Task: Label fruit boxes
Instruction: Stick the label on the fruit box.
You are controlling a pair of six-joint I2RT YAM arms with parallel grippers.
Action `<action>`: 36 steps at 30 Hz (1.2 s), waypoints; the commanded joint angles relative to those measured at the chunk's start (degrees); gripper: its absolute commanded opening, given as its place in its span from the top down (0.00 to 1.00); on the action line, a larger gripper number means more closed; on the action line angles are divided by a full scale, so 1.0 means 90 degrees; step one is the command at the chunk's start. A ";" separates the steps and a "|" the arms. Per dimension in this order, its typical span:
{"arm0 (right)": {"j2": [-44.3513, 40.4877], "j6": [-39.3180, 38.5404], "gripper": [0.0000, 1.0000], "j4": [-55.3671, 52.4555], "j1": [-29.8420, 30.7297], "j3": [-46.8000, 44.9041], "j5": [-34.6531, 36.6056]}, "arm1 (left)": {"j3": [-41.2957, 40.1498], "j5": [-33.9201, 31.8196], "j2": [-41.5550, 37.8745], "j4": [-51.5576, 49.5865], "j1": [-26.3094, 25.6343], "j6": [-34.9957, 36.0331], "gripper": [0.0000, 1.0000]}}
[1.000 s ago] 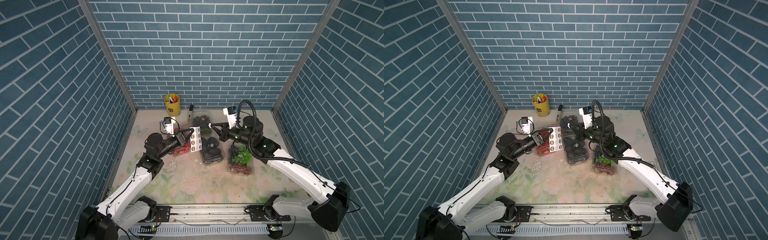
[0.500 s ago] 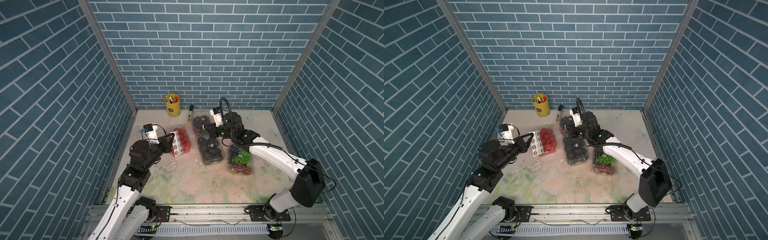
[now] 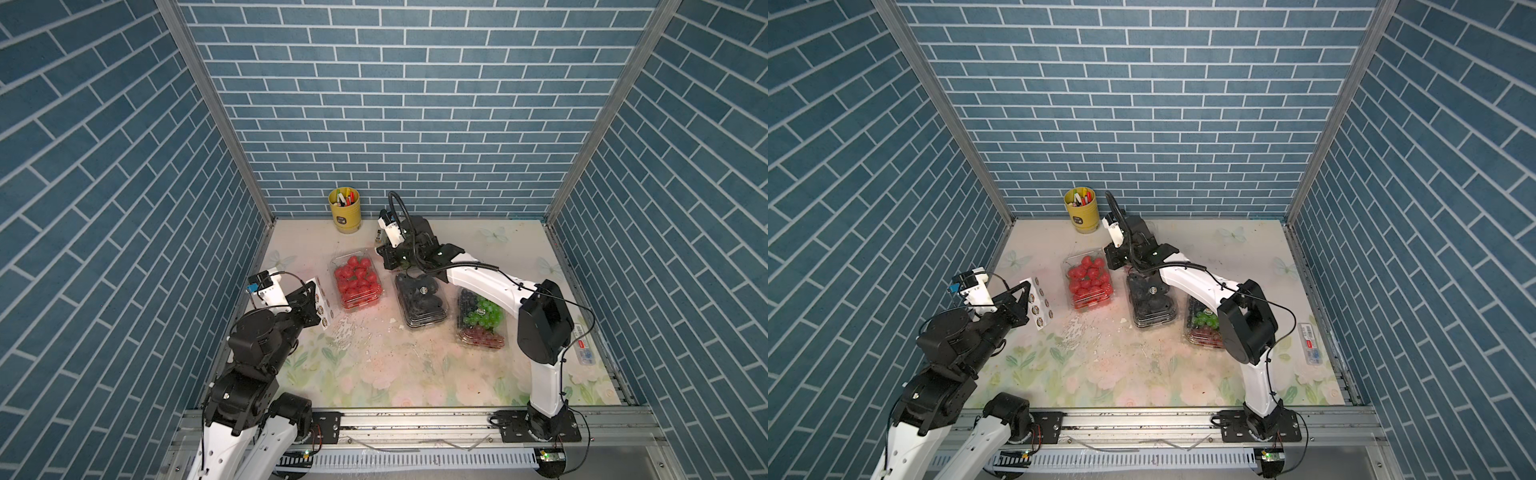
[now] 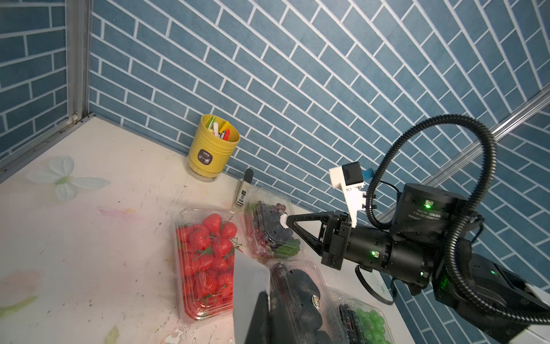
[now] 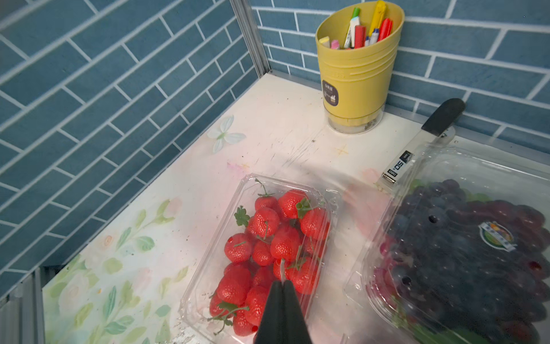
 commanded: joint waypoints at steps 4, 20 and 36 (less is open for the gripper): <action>0.0870 -0.0719 1.00 -0.0753 0.0237 0.1183 0.0445 | 0.0068 -0.0044 -0.0150 -0.0472 0.0043 0.0068 1.00; 0.2550 -0.1297 1.00 -0.2031 0.0586 0.3242 0.0927 | 0.0050 -0.0307 -0.0033 -0.0569 0.0043 0.0391 1.00; 0.2717 -0.1465 1.00 -0.2239 0.0751 0.3240 0.1035 | 0.0038 -0.0183 0.0082 -0.0469 0.0043 0.0439 1.00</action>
